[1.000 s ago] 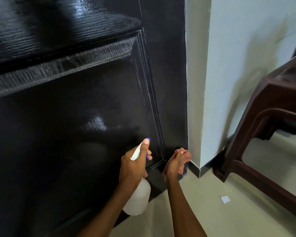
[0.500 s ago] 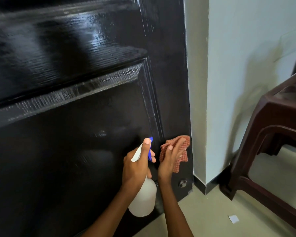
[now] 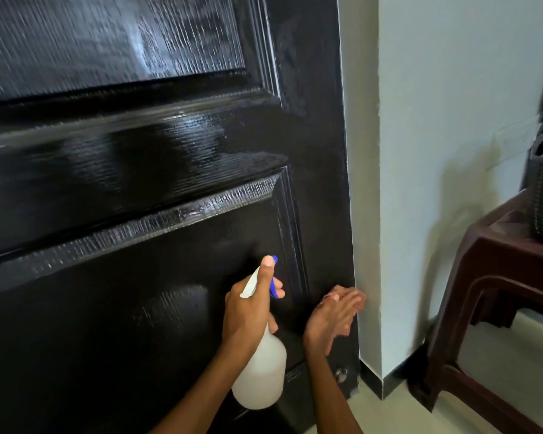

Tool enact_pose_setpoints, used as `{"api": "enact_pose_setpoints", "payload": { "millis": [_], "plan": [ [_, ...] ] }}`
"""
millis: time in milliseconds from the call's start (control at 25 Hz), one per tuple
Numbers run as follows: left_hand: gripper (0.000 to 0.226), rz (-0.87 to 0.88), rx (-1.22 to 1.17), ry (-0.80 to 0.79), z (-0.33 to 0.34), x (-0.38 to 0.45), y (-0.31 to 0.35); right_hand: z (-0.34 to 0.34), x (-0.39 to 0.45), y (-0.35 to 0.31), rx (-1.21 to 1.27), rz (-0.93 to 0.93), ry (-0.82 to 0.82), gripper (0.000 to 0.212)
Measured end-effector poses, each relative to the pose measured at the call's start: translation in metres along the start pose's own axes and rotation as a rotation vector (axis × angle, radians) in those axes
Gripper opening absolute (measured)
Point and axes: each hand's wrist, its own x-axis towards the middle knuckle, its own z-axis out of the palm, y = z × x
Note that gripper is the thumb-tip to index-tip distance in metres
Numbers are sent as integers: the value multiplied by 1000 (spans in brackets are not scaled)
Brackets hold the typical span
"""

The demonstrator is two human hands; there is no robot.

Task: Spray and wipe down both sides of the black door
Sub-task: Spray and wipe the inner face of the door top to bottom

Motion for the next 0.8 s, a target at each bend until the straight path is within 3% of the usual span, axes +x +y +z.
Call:
{"api": "enact_pose_setpoints", "payload": {
  "millis": [40, 120, 280, 400, 520, 600, 800],
  "plan": [
    [67, 6, -7, 1, -3, -1, 5, -1, -5, -16, 76, 159, -37, 61],
    [74, 28, -23, 3, -11, -4, 16, 4, -15, -47, 90, 182, -37, 64],
    [70, 123, -89, 58, -28, -12, 36, 17, -14, -132, 71, -178, -4, 61],
    [66, 195, -126, 87, -35, -14, 48, 19, -1, -205, 38, -598, -28, 58],
    [69, 208, -151, 61, -39, -16, 60, 7, 32, -217, -84, -855, -64, 59],
    [68, 206, -166, 58, -38, -16, 64, 3, 48, -185, -70, -719, 6, 58],
    [68, 150, -144, 65, -35, -20, 48, 6, 15, -79, 71, -80, 36, 64]
  ]
}}
